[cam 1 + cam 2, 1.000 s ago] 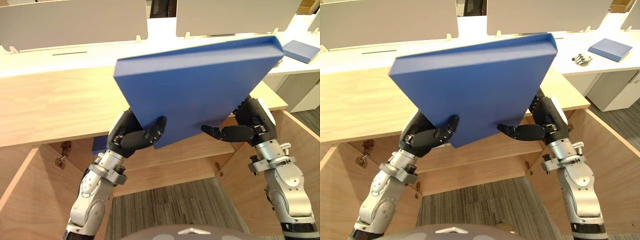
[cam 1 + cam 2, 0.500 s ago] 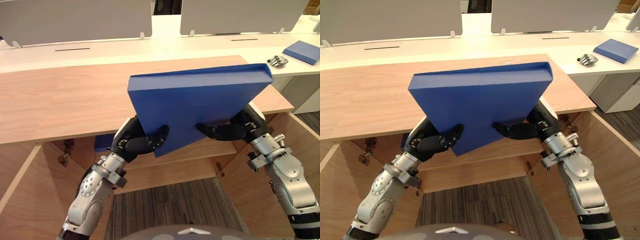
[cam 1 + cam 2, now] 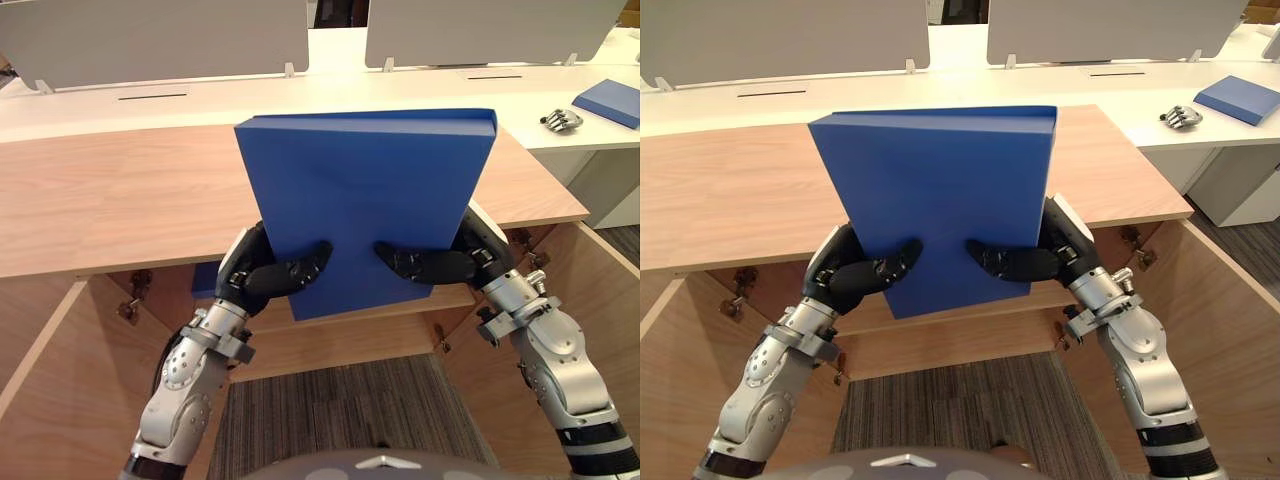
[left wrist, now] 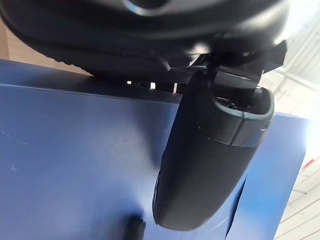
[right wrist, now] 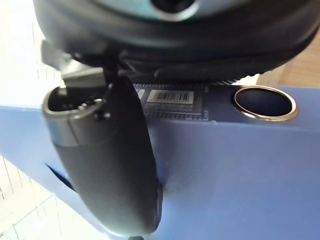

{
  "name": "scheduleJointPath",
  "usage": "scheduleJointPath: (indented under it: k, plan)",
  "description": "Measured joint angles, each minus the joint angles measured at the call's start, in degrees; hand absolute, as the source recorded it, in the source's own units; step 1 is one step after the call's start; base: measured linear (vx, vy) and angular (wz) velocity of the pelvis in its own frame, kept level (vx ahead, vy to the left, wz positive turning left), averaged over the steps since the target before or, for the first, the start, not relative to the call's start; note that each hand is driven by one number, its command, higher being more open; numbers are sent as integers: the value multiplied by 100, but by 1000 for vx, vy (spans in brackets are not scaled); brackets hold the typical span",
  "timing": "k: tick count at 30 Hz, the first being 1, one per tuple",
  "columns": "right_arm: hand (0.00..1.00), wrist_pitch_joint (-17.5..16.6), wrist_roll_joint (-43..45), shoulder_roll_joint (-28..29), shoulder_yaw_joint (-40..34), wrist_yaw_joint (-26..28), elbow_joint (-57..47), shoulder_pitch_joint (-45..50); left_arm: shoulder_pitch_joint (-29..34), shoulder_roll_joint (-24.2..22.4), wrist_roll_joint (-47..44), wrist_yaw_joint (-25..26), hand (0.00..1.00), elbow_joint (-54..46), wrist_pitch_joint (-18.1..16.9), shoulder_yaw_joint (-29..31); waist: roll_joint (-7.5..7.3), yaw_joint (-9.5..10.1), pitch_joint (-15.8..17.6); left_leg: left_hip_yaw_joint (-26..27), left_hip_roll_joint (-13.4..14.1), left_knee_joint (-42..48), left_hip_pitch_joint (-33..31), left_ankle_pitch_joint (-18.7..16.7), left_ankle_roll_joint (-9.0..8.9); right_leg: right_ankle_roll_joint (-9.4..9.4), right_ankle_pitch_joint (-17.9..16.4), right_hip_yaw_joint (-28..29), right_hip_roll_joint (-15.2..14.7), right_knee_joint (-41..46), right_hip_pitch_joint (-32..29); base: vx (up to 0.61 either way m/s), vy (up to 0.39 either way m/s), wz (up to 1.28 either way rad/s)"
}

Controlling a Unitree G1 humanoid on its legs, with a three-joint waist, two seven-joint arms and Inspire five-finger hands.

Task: Walk over to the cabinet, pick up the folder, carry it to the office cabinet, place the folder inside the office cabinet, then close the office cabinet door

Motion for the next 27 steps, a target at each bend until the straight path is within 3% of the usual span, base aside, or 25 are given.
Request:
scheduleJointPath:
  k: [10,17,21,27]
  plan:
    - [0,-2,-117,805,-24,-261,-193,0,-21,-723,470,315,100,-454,-200,386,1,49,0,-173,-27,-151,64,117,1,-1,-2,-144,-9,14,79,-11,-11,9]
    - [0,-59,-174,1284,-26,-461,-593,6,195,-1356,906,612,100,-1429,-789,680,8,65,4,-389,-43,-231,155,161,14,-32,-35,-368,-22,20,248,-10,-6,16]
    - [0,-71,-171,1562,-30,-496,-657,7,398,-1714,1257,959,100,-1652,-1109,1256,22,86,16,-533,-67,-410,248,261,11,-29,-159,-463,-30,85,304,-19,-21,18]
    - [0,-86,-168,1807,-77,-530,-660,55,976,-2240,1346,1264,100,-1652,-1123,1779,9,141,86,-799,-57,-415,297,296,-27,-52,-269,-742,-34,118,484,-12,-38,24]
